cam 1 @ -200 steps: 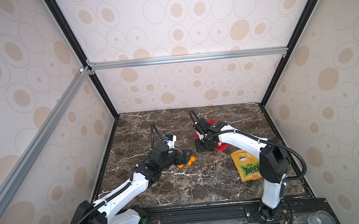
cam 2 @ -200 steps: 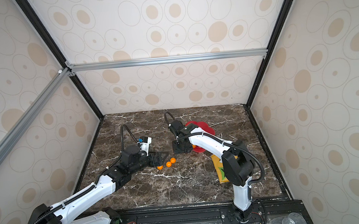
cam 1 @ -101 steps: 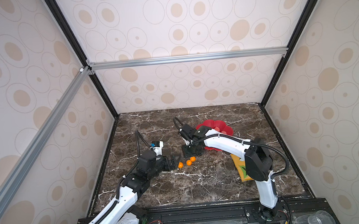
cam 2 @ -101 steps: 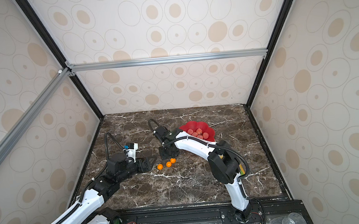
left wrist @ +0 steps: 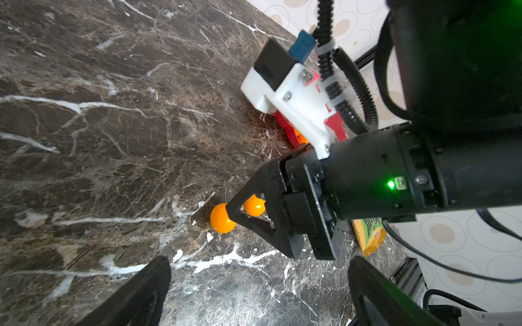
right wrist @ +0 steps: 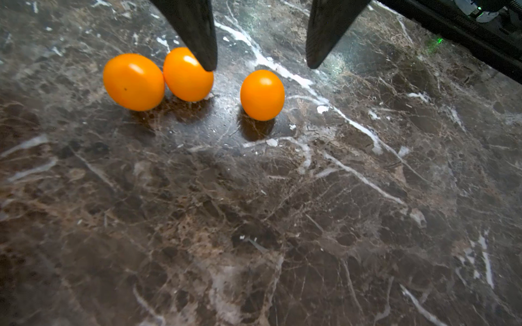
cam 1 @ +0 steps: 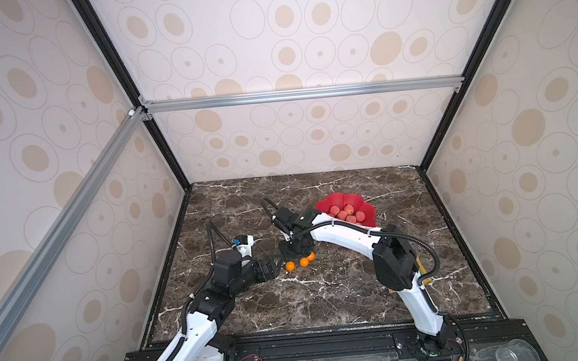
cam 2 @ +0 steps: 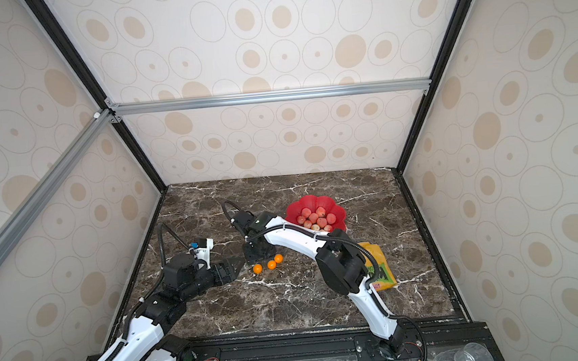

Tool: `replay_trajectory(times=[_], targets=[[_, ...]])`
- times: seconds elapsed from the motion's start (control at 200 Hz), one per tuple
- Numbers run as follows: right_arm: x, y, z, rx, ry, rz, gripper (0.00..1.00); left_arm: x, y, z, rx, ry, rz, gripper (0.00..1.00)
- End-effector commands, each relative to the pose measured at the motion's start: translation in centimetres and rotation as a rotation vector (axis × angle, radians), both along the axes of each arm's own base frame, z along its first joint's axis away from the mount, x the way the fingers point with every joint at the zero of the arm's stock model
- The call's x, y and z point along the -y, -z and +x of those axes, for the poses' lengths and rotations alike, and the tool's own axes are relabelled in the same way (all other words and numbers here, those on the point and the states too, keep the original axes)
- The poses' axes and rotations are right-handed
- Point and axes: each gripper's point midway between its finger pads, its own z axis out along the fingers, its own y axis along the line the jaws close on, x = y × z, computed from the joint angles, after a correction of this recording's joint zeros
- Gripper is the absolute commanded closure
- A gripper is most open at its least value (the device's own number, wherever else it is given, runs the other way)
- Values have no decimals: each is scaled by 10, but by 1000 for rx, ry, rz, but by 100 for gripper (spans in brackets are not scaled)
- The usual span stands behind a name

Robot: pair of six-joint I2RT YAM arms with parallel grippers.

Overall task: Arrange fruit in a fruit bowl
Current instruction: Pick up the fruit from the center of the table.

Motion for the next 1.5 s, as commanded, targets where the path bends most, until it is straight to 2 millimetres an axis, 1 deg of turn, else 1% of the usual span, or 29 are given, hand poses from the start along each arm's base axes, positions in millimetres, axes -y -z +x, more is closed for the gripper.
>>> replay_trajectory(times=[0.0,0.175,0.69,0.965,1.495], targets=[[2,10,-6,-21,-10,-57,46,-2,3,-4,-23,-3,-16,1],[2,18,-7,-32,-16,-85,46,-2,9,-7,-32,-2,-21,1],[-4,38,-11,-76,-29,-95,46,-2,9,-6,-26,1,-21,1],[-7,42,-14,-90,-37,-91,48,-2,11,-5,-27,0,-19,1],[-4,48,-17,-107,-39,-107,51,-2,14,-5,-30,3,-17,1]])
